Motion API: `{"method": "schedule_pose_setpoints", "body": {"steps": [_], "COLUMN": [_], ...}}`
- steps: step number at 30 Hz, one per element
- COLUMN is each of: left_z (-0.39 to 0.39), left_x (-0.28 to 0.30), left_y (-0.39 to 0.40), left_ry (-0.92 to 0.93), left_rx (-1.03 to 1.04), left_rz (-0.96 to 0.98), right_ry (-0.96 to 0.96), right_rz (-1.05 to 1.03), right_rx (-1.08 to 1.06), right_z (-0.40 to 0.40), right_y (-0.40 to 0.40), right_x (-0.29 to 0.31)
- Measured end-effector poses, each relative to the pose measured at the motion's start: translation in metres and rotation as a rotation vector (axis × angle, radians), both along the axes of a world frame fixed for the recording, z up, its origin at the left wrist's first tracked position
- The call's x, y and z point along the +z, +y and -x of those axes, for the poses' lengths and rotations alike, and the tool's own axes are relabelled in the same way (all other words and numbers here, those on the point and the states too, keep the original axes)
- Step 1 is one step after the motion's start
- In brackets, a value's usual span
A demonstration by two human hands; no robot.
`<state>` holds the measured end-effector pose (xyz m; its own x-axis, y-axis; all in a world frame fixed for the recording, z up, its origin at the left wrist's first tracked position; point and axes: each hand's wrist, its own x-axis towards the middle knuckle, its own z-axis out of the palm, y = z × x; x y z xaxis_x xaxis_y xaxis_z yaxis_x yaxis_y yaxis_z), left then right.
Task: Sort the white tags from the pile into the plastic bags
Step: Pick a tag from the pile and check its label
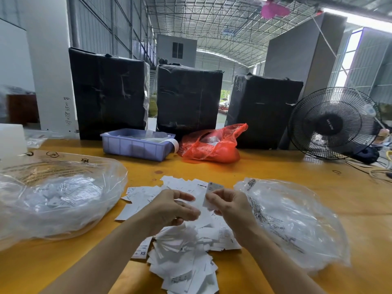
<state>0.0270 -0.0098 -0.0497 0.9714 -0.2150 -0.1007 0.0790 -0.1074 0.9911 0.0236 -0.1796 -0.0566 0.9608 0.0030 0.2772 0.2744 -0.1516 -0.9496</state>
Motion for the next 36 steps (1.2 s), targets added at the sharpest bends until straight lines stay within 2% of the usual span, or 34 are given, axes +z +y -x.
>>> {"method": "schedule_pose_setpoints", "body": {"steps": [3, 9, 14, 16, 19, 23, 27, 31, 36], "left_z": [-0.003, -0.006, 0.003, 0.004, 0.002, -0.001, -0.003, -0.003, -0.003], "left_x": [-0.001, 0.002, -0.001, -0.003, -0.003, -0.002, -0.004, -0.006, -0.007], "left_y": [0.001, -0.009, -0.026, -0.031, -0.028, -0.011, 0.001, 0.002, 0.000], "left_ry": [0.020, 0.078, 0.095, 0.066, 0.015, -0.069, -0.085, -0.142, -0.194], "left_rx": [0.114, 0.361, 0.335, 0.348, 0.386, 0.382, 0.280, 0.197, 0.136], "left_rz": [0.057, 0.426, 0.622, 0.636, 0.601, 0.416, 0.211, 0.059, -0.053], "right_ry": [0.056, 0.133, 0.134, 0.128, 0.069, -0.102, -0.091, -0.217, -0.269], "right_rz": [-0.085, 0.002, -0.164, -0.127, 0.021, 0.170, 0.116, 0.271, 0.329], "right_rx": [-0.023, 0.107, 0.070, 0.111, 0.159, -0.013, -0.054, -0.067, -0.074], "right_z": [-0.001, 0.003, 0.004, 0.005, 0.009, 0.004, -0.004, -0.006, -0.005], "right_y": [-0.001, 0.008, 0.016, 0.017, 0.018, 0.004, -0.009, -0.009, -0.006], "right_x": [0.002, -0.004, -0.008, -0.008, -0.008, -0.006, -0.003, -0.002, -0.002]}}
